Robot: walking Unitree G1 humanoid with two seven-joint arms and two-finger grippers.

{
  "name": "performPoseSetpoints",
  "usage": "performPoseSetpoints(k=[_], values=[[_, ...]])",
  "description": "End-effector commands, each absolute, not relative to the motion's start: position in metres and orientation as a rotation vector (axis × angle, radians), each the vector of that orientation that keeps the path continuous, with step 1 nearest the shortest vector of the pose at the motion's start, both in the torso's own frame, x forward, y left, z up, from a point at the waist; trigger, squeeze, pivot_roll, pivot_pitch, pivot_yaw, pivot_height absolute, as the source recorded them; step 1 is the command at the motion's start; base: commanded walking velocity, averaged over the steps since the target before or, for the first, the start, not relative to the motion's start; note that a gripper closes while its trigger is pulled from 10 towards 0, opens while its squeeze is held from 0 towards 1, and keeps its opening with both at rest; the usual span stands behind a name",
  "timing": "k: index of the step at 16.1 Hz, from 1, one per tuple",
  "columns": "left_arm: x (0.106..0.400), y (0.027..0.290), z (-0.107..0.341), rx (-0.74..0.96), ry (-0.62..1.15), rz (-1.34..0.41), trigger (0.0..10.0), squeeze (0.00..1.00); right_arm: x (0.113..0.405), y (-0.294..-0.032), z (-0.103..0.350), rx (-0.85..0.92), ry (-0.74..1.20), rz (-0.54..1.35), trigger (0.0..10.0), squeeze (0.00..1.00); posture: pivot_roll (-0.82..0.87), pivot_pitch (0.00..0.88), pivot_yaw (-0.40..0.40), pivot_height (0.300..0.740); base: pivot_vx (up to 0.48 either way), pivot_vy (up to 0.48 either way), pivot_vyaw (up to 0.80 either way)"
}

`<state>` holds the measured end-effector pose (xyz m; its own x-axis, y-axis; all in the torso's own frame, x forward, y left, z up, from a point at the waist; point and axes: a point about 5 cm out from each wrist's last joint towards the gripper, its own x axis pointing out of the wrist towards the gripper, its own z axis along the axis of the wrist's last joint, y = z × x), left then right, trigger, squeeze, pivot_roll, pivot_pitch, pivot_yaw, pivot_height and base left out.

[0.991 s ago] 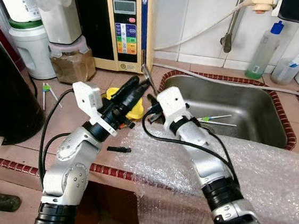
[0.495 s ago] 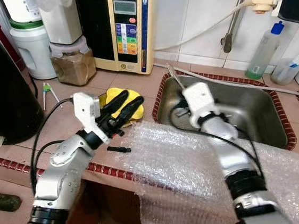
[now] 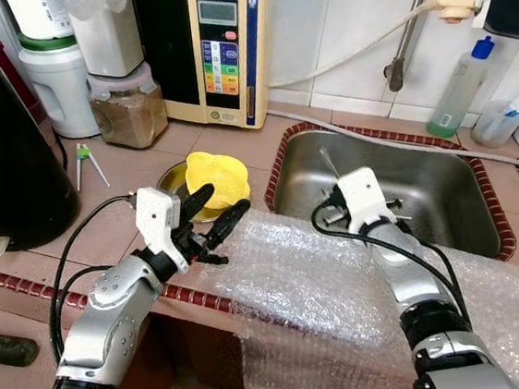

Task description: Kitchen organization

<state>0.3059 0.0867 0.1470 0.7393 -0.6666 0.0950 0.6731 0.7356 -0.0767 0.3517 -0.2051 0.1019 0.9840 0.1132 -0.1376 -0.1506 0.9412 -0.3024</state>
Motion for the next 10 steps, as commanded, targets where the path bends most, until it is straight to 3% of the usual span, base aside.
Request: performPoseSetpoints(k=[1,2,3,4,5,7,8,10], values=[[0.305,0.085,0.145,-0.085,-0.057,-0.738,10.0,1.0,0.35,-0.219,0.096,-0.295,0.16,0.08,0.0,0.0,0.21,0.0,-0.056,0.74,0.0,0.0,0.0],[0.304,0.085,0.145,-0.08,-0.057,-0.737,10.0,1.0,0.349,-0.22,0.093,-0.294,0.177,0.075,0.0,0.0,0.21,0.0,-0.056,0.74,0.0,0.0,0.0],[0.304,0.086,0.144,-0.077,-0.057,-0.736,10.0,1.0,0.348,-0.221,0.09,-0.293,0.192,0.069,0.7,0.0,0.21,0.0,-0.057,0.74,0.0,0.0,0.0],[0.304,0.086,0.144,-0.073,-0.057,-0.735,10.0,1.0,0.347,-0.222,0.088,-0.294,0.203,0.065,4.2,0.0,0.21,0.0,-0.057,0.74,0.0,0.0,0.0],[0.304,0.086,0.144,-0.07,-0.056,-0.734,10.0,1.0,0.347,-0.224,0.087,-0.31,0.21,0.056,10.0,0.0,0.21,0.0,-0.057,0.74,0.0,0.0,0.0],[0.303,0.085,0.143,-0.063,-0.057,-0.731,10.0,1.0,0.349,-0.232,0.095,-0.404,0.168,0.008,10.0,0.0,0.21,0.0,-0.056,0.74,0.0,0.0,0.0],[0.303,0.084,0.143,-0.067,-0.052,-0.74,10.0,1.0,0.351,-0.238,0.101,-0.422,0.141,-0.024,10.0,1.0,0.21,0.0,-0.054,0.74,0.0,0.0,0.0],[0.303,0.082,0.143,-0.069,-0.045,-0.758,10.0,1.0,0.352,-0.242,0.106,-0.42,0.125,-0.043,10.0,1.0,0.21,0.0,-0.054,0.74,0.0,0.0,0.0]])
